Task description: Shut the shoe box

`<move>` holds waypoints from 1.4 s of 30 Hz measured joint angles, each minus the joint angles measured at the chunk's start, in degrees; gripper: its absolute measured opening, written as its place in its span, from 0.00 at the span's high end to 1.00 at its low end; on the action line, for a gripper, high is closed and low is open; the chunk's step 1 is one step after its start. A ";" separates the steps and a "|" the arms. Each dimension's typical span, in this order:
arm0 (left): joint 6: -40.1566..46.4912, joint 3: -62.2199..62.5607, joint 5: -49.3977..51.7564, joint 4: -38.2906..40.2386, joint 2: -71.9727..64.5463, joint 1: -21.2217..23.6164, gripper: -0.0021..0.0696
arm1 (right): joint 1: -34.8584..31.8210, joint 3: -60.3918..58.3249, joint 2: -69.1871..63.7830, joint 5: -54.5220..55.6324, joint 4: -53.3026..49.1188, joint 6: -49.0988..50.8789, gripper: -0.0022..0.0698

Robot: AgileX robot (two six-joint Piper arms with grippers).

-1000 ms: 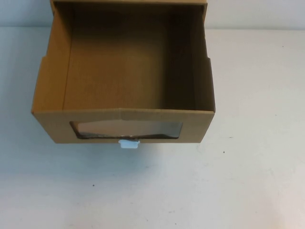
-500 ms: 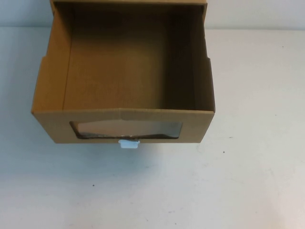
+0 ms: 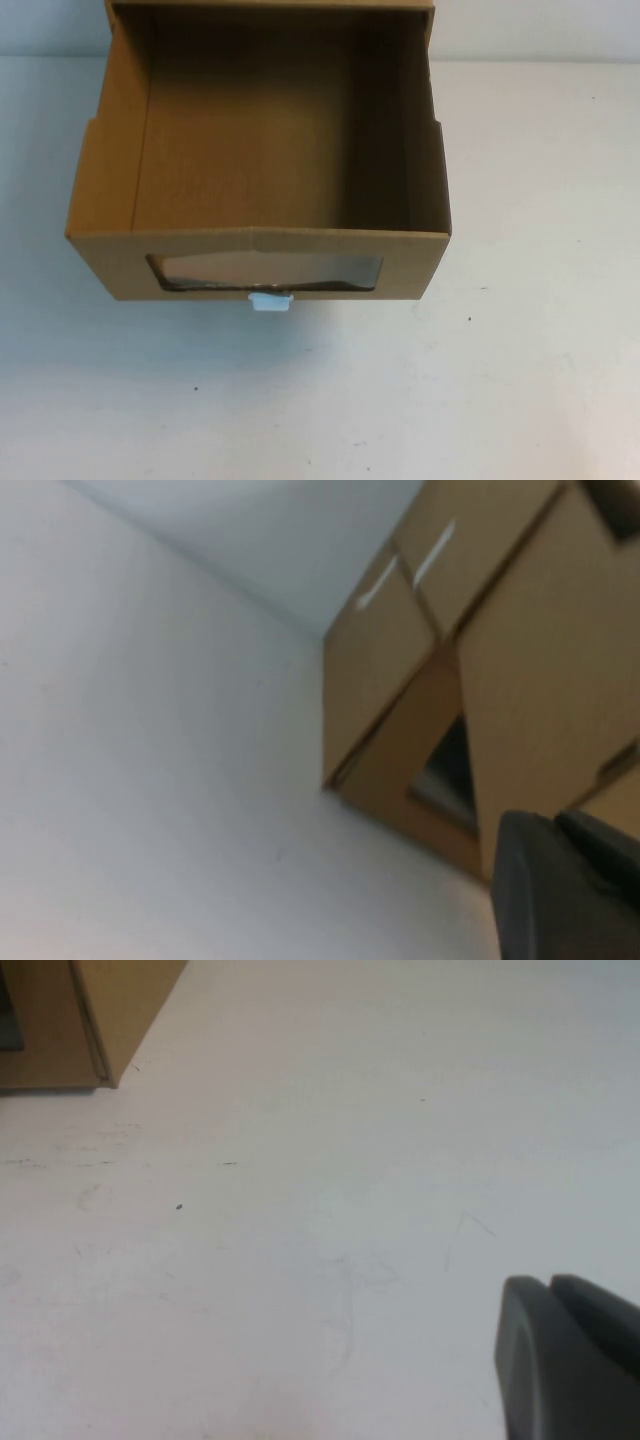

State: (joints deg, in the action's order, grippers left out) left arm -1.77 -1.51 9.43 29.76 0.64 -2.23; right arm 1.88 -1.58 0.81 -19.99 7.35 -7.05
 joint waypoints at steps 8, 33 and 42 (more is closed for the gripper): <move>-1.38 1.38 -0.97 4.91 0.00 0.00 0.98 | 0.00 0.00 0.00 0.00 0.00 0.00 0.99; 39.17 86.01 37.86 12.60 -72.35 0.00 0.98 | 0.00 0.00 0.00 0.00 0.00 0.00 0.99; 41.90 113.95 45.84 19.49 -96.51 0.00 0.98 | 0.00 0.00 0.00 0.00 0.00 0.00 0.99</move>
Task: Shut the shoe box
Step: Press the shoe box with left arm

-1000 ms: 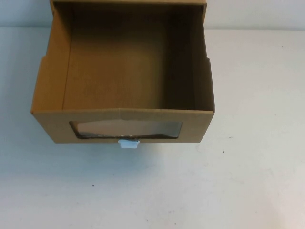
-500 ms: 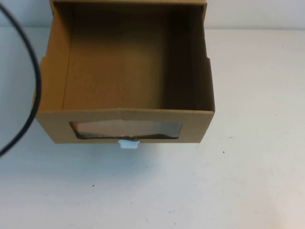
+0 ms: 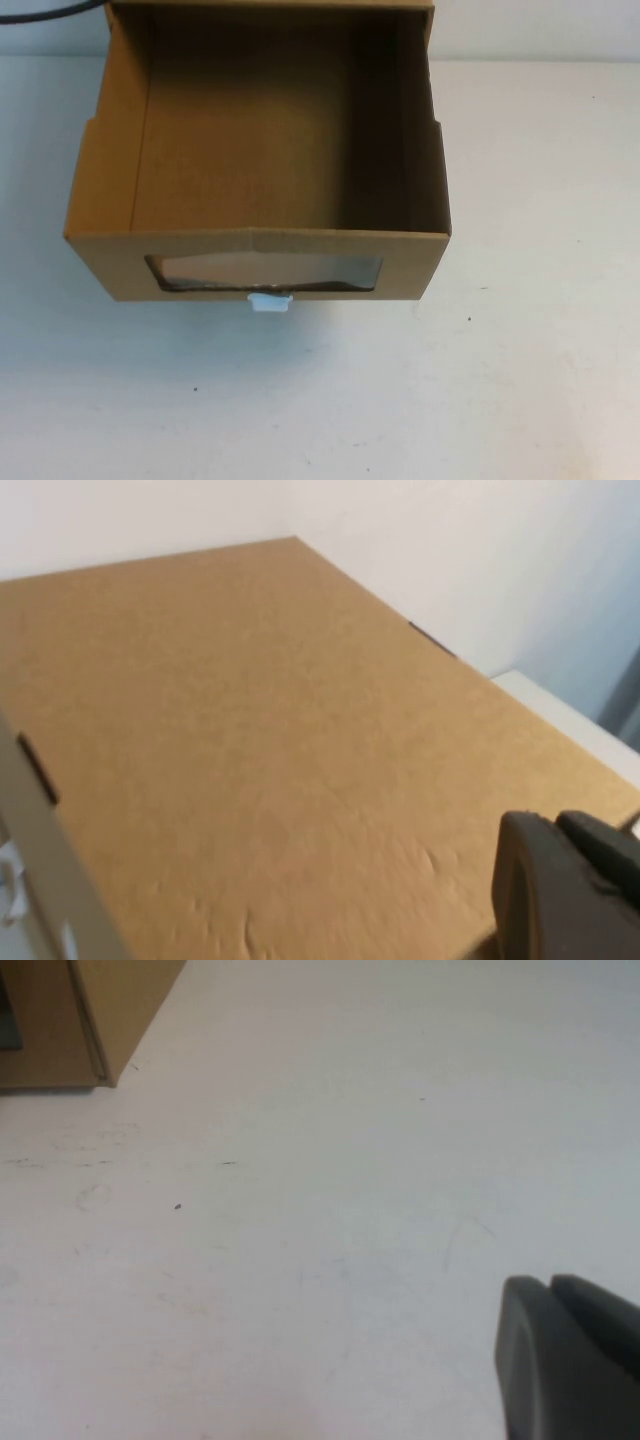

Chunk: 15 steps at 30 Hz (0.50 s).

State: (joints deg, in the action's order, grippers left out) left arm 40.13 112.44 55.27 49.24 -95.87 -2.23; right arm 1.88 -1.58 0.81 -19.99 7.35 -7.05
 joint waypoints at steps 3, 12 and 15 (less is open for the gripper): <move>0.10 8.26 2.75 3.18 -8.68 -0.13 0.98 | 0.00 0.00 0.00 0.00 0.00 0.00 0.99; -2.54 25.76 9.60 3.16 -26.13 -3.89 0.98 | 0.00 0.00 0.00 0.00 -1.50 0.00 0.99; -2.75 26.54 10.21 2.27 -28.19 -4.24 0.98 | 0.00 0.00 0.00 0.00 -1.50 0.00 0.99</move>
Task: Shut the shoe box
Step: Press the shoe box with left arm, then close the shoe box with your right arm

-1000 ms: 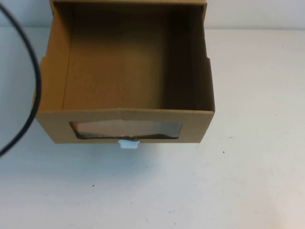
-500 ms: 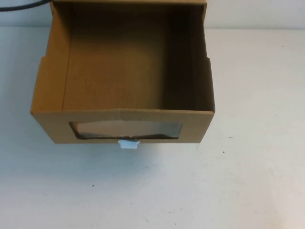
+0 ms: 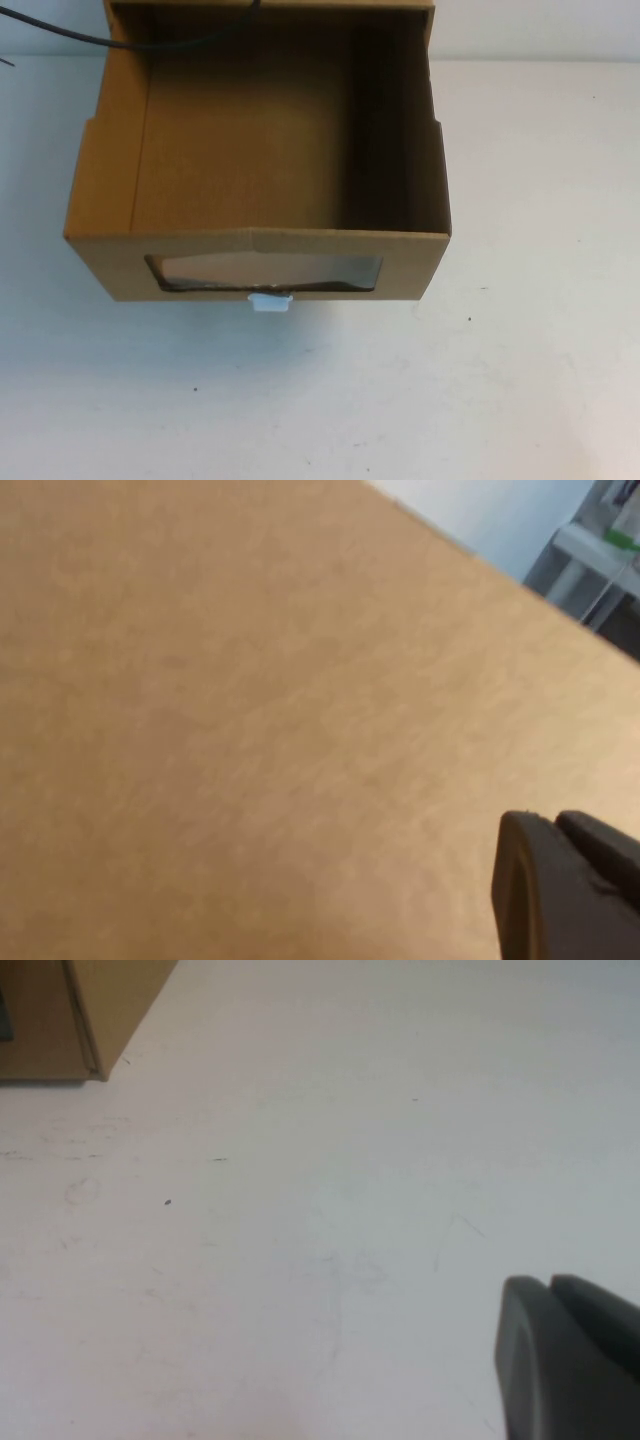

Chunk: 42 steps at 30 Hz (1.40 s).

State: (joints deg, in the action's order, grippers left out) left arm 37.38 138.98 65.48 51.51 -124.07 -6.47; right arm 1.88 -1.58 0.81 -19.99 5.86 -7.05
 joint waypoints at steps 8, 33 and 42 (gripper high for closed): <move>-0.16 0.36 0.72 -3.27 -1.44 -0.31 0.98 | 0.00 0.00 0.00 0.12 0.48 0.00 0.99; -0.82 0.59 1.32 -3.38 -1.49 -0.31 0.98 | 0.00 0.00 0.00 4.39 19.30 -0.72 0.99; -1.18 0.59 1.39 -3.29 -1.49 -0.31 0.98 | 0.00 0.00 0.00 13.83 35.31 -1.20 0.99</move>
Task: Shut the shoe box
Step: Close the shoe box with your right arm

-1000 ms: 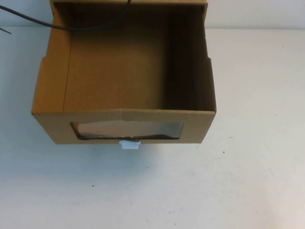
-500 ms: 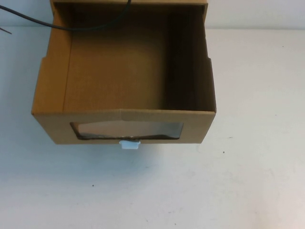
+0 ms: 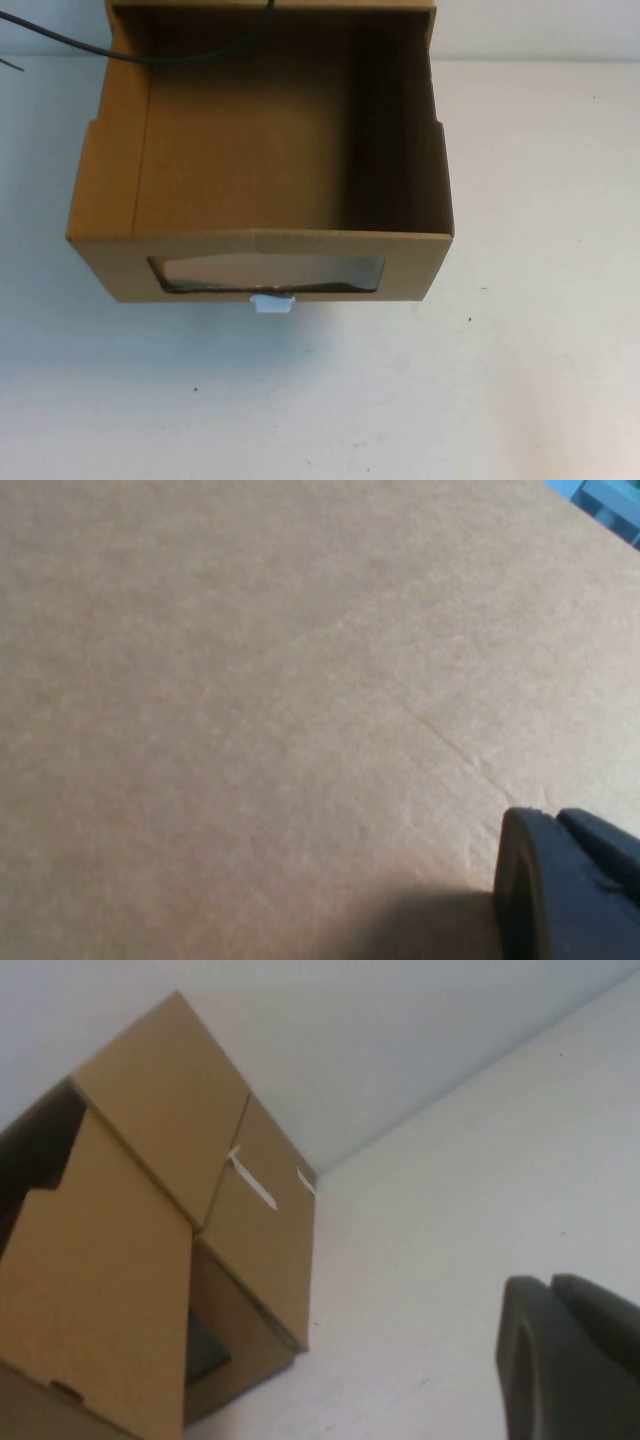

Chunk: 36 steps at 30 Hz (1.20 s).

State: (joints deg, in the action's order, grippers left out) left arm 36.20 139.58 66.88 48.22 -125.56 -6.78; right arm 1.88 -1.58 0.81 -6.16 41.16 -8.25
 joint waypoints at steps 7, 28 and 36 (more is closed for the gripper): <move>-0.48 0.00 0.27 0.13 0.00 0.00 0.98 | 0.00 7.46 -2.59 -11.23 3.47 0.00 0.99; -0.97 0.00 1.00 0.13 0.00 0.00 0.98 | 8.25 51.28 -53.19 -50.06 -11.52 -8.91 0.99; -1.14 0.00 1.10 0.13 0.00 0.00 0.98 | 30.84 62.26 -64.72 -42.09 -24.40 1.82 0.99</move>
State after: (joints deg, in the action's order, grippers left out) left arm 35.06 139.58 67.97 48.35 -125.56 -6.78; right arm 32.72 60.68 -63.91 -48.25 16.76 -6.43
